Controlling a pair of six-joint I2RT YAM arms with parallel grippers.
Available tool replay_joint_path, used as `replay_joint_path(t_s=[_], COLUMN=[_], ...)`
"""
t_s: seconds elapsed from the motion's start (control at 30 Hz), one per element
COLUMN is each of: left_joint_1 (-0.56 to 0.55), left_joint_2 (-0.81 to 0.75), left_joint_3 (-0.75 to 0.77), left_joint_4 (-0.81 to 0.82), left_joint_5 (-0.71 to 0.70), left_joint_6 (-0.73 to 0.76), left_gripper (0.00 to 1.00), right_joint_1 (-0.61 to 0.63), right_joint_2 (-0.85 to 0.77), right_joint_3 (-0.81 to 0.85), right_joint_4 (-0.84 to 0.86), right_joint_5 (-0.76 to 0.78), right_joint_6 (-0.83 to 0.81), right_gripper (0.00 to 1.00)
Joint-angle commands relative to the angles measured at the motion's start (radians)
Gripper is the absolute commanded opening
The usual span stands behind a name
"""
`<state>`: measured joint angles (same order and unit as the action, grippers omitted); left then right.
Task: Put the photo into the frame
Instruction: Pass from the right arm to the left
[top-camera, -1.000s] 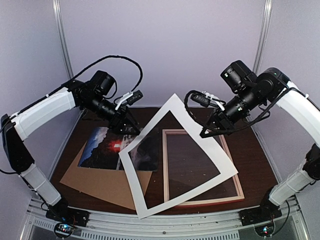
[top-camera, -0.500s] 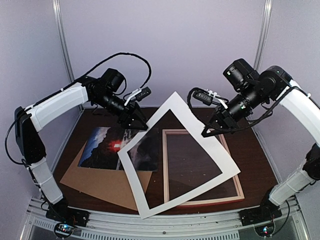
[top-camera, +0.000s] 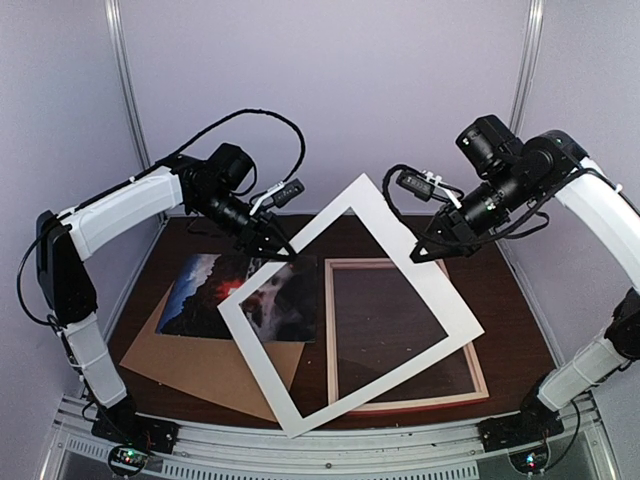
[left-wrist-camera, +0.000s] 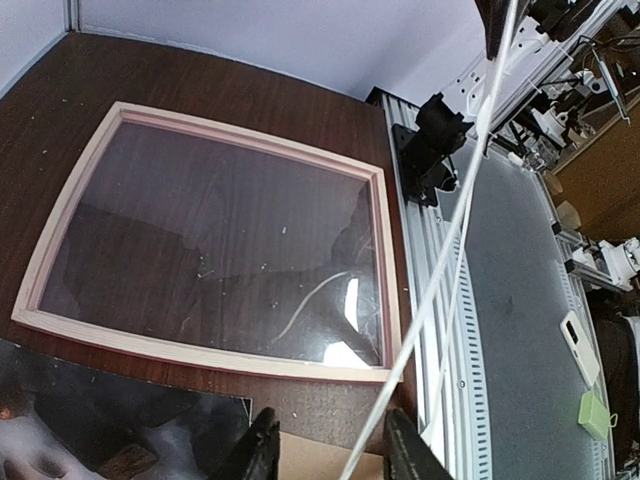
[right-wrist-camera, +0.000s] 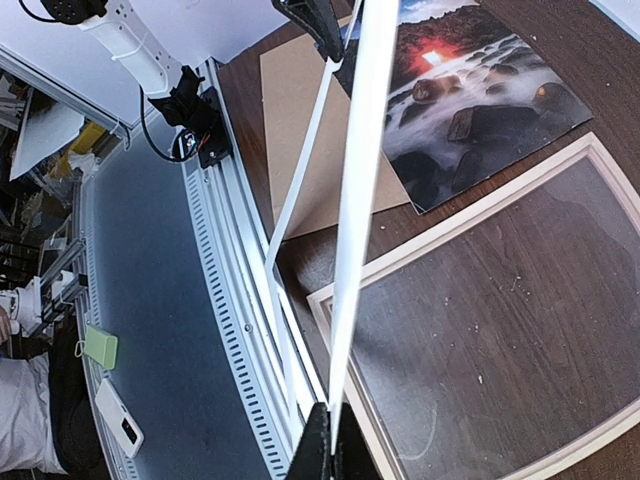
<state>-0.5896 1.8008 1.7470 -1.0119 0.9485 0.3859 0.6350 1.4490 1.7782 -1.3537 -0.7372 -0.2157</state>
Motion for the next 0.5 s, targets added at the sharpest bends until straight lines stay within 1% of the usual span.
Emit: replay_joint_path(t_s=[0.0, 0.23, 0.33, 0.47], left_joint_1=[0.007, 0.007, 0.007, 0.007], left_joint_2=[0.016, 0.033, 0.038, 0.04], left_joint_3=[0.021, 0.044, 0.05, 0.059], left_joint_4=[-0.025, -0.052, -0.056, -0.057], left_joint_5=[0.02, 0.015, 0.015, 0.018], left_joint_6=[0.008, 0.01, 0.005, -0.015], left_gripper=[0.31, 0.14, 0.0, 0.0], right_joint_1=[-0.025, -0.047, -0.057, -0.069], right_joint_2=[-0.021, -0.021, -0.019, -0.014], right_joint_3=[-0.001, -0.028, -0.029, -0.031], right_joint_4=[0.012, 0.022, 0.026, 0.032], right_joint_5=[-0.01, -0.001, 0.004, 0.016], right_joint_6=[0.007, 0.016, 0.022, 0.038], right_gripper=[0.0, 0.0, 0.0, 0.0])
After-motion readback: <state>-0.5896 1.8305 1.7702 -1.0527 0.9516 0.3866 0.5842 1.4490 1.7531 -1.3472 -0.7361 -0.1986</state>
